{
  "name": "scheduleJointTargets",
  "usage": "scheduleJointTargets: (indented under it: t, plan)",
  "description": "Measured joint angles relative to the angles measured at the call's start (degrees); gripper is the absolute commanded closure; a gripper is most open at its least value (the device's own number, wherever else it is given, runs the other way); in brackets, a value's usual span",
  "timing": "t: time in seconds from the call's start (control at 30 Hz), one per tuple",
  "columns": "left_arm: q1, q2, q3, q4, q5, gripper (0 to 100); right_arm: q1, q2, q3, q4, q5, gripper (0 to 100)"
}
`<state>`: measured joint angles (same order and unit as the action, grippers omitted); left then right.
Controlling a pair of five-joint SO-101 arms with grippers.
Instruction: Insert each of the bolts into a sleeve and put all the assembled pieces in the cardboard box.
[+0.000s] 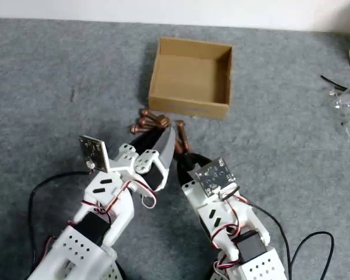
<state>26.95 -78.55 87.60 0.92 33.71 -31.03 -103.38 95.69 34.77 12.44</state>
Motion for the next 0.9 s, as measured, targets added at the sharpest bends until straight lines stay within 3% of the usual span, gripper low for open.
scheduleJointTargets:
  t: [0.33,0.9]
  plan:
    - [1.9,-0.1,2.0,-4.9,0.0,99,0.1,-0.1,0.0,0.0,0.1,99.4]
    - [4.2,-1.0,3.0,3.7,0.4,99,-0.1,0.1,0.0,0.1,0.2,99.4]
